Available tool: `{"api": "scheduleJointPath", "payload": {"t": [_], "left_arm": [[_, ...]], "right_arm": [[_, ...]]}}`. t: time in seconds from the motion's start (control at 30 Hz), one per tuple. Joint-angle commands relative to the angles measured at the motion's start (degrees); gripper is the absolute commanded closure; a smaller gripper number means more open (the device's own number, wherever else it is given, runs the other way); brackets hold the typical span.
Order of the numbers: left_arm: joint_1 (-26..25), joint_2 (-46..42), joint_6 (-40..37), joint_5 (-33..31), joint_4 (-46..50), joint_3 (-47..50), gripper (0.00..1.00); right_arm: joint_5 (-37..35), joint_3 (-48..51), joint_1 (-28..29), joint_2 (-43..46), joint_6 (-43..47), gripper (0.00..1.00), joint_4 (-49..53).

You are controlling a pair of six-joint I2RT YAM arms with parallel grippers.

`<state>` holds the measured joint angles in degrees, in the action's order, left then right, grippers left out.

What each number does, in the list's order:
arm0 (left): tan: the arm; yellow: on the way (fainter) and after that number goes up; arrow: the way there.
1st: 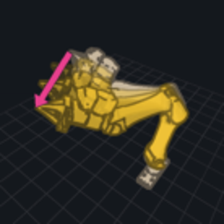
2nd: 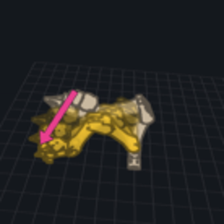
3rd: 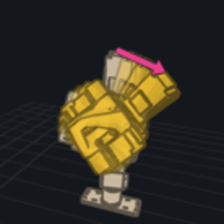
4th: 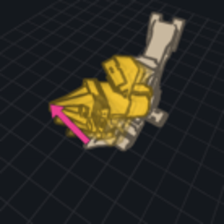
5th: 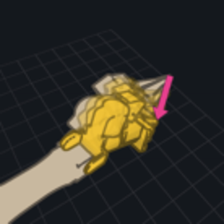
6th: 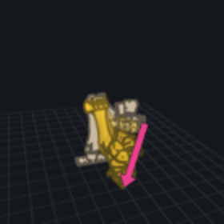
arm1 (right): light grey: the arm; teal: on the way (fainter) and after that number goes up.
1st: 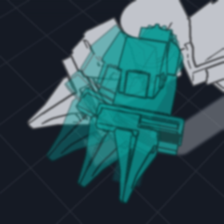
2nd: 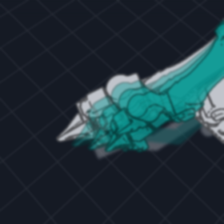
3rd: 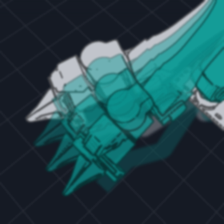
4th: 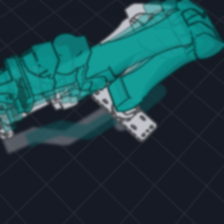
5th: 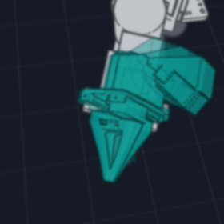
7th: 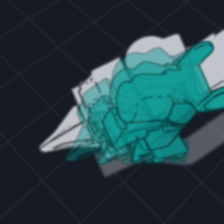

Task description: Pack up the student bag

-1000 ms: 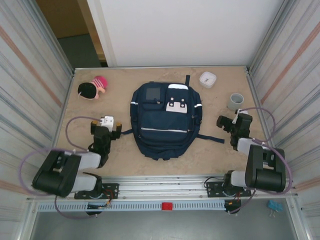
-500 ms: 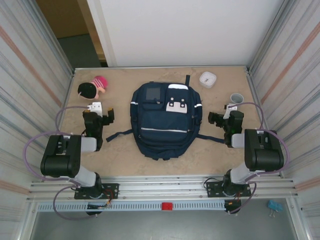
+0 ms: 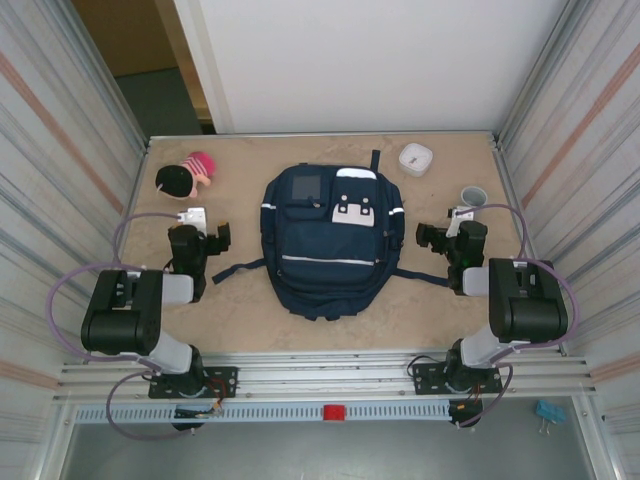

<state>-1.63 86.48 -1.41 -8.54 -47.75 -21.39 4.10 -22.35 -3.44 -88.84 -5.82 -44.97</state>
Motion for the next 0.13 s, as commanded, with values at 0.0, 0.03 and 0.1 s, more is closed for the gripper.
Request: {"api": "scheduleJointPath", "payload": {"t": [0.0, 0.03, 0.1], "left_arm": [[-0.2, -0.1, 0.5, 0.3, -0.2, -0.5, 0.01], [-0.2, -0.1, 0.6, 0.3, -0.3, -0.5, 0.01], [-0.3, -0.2, 0.6, 0.3, -0.3, -0.5, 0.01]], "right_arm": [[-0.9, -1.2, 0.0, 0.2, 0.9, 0.01, -0.9], [-1.0, -1.0, 0.1, 0.3, 0.9, 0.01, -1.0], [-1.1, -1.0, 0.2, 0.4, 1.0, 0.01, -1.2]]}}
